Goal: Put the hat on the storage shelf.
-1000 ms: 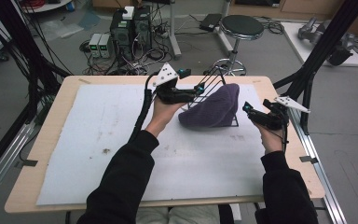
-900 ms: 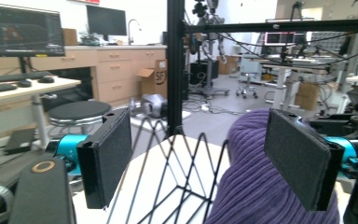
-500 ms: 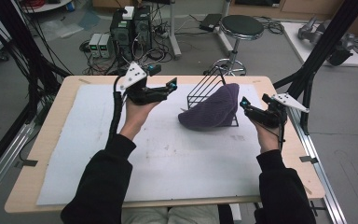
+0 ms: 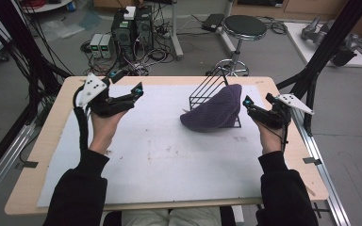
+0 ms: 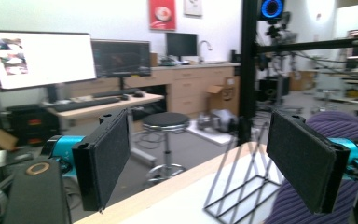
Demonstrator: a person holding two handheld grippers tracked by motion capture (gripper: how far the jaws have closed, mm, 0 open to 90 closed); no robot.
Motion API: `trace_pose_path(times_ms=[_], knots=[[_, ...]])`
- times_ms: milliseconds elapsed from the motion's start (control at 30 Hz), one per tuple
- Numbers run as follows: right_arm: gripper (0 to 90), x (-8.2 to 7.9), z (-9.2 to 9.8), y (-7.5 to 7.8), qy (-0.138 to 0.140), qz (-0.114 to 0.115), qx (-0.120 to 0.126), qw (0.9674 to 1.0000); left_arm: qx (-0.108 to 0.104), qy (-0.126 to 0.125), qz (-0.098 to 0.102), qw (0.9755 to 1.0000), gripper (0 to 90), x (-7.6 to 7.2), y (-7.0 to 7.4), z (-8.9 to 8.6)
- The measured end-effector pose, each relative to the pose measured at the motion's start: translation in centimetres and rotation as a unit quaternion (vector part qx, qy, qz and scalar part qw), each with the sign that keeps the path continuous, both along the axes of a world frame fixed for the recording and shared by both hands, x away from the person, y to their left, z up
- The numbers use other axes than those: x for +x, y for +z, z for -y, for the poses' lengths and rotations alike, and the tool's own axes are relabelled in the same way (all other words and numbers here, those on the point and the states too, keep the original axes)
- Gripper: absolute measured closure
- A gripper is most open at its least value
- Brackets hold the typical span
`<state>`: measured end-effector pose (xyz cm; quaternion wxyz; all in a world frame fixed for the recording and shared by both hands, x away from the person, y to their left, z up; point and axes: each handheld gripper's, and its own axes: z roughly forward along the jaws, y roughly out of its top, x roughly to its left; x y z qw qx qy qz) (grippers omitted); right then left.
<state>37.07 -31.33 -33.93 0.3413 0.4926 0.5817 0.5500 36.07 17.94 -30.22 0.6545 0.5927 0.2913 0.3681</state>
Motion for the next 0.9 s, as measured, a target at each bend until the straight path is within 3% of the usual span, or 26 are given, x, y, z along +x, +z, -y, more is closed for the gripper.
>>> trace_pose_path(times_ms=[100, 267, 400, 600, 800, 900], knots=[[11.7, -0.4, 0.0, 0.1, -0.004, 0.005, 0.0, 1.0, 0.002, 0.024, 0.006, 0.9997, 21.6, -1.0, -0.3, -1.4], [11.7, -0.8, 0.0, 0.1, -0.01, 0.012, -0.003, 0.9999, -0.017, 0.052, 0.005, 0.9985, 21.6, -2.4, -0.7, -3.7], [11.6, -1.2, 0.1, 0.0, -0.018, 0.02, -0.013, 0.9996, -0.02, 0.078, 0.003, 0.9968, 21.6, -3.5, -1.2, -5.3], [11.7, -1.9, 0.6, -0.6, -0.035, 0.029, -0.012, 0.9989, -0.037, 0.144, 0.0, 0.9888, 21.6, -5.0, -2.5, -7.4], [10.7, -2.6, 1.0, -1.2, -0.038, 0.017, -0.02, 0.9989, -0.059, 0.168, -0.019, 0.9838, 21.6, -5.9, -4.4, -9.1], [10.7, -3.1, 1.1, -1.2, -0.044, 0.032, -0.023, 0.9983, -0.069, 0.174, -0.026, 0.982, 21.6, -6.5, -5.3, -9.7]])
